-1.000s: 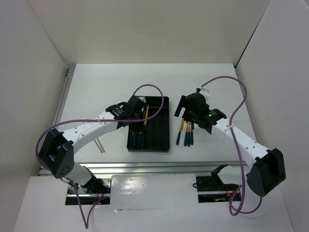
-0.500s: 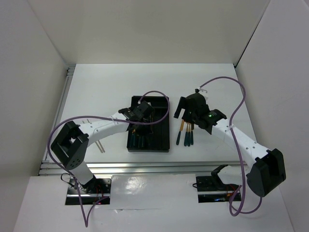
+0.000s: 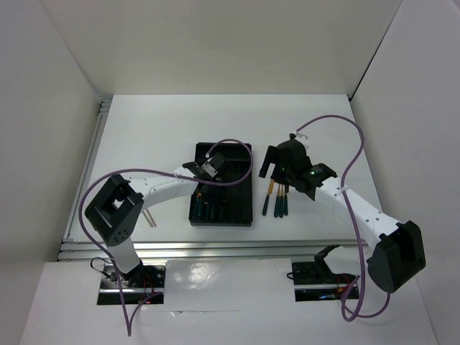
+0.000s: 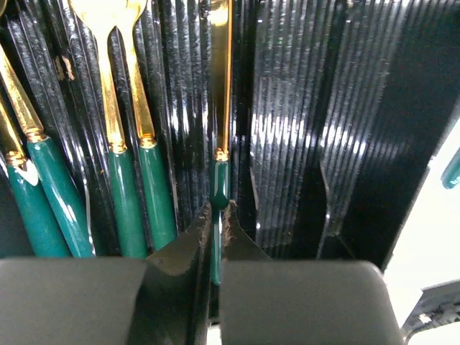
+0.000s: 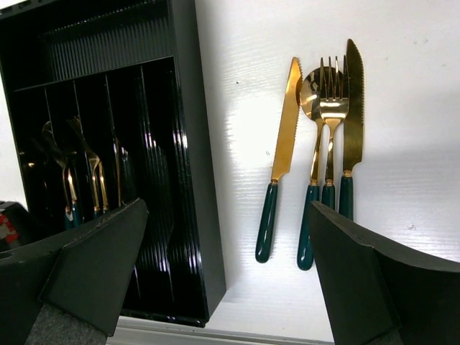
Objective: Sort the eating utensils into containers
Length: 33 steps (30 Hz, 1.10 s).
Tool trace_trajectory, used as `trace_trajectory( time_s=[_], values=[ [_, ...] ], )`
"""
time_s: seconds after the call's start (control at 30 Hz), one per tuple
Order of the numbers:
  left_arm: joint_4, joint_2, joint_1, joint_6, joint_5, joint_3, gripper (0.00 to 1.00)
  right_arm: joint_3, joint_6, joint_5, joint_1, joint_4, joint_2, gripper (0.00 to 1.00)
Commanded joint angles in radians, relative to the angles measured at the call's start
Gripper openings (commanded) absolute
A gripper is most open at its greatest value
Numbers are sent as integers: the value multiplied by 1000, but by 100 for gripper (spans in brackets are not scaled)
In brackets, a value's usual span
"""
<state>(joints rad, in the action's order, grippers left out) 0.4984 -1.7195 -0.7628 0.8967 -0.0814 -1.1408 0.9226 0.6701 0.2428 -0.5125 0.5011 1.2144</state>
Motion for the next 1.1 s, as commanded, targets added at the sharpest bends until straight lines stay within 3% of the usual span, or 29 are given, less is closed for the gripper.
trace_trajectory(
  time_s=[0.0, 0.07, 0.27, 0.63, 0.73, 0.83, 1.07],
  values=[
    [-8, -14, -3, 11, -14, -14, 0, -4, -17, -7, 5, -29, -12, 100],
    [2, -25, -3, 2, -14, -14, 4, -4, -17, -16, 5, -38, -12, 100],
    [11, -14, -3, -7, -23, -36, 29, -4, -17, -16, 5, -38, -3, 100],
    [118, 116, -3, -93, -50, -207, 36, -13, -26, -45, 5, -56, 16, 100],
    [129, 193, 60, -116, -3, -189, 42, -24, -26, -65, 5, -76, 16, 100],
    [117, 332, 190, -116, 41, -72, 51, -33, -26, -65, 5, -85, 25, 100],
    [206, 544, 492, -71, -44, 182, 59, -42, -46, -99, 23, -140, 43, 100]
  ],
)
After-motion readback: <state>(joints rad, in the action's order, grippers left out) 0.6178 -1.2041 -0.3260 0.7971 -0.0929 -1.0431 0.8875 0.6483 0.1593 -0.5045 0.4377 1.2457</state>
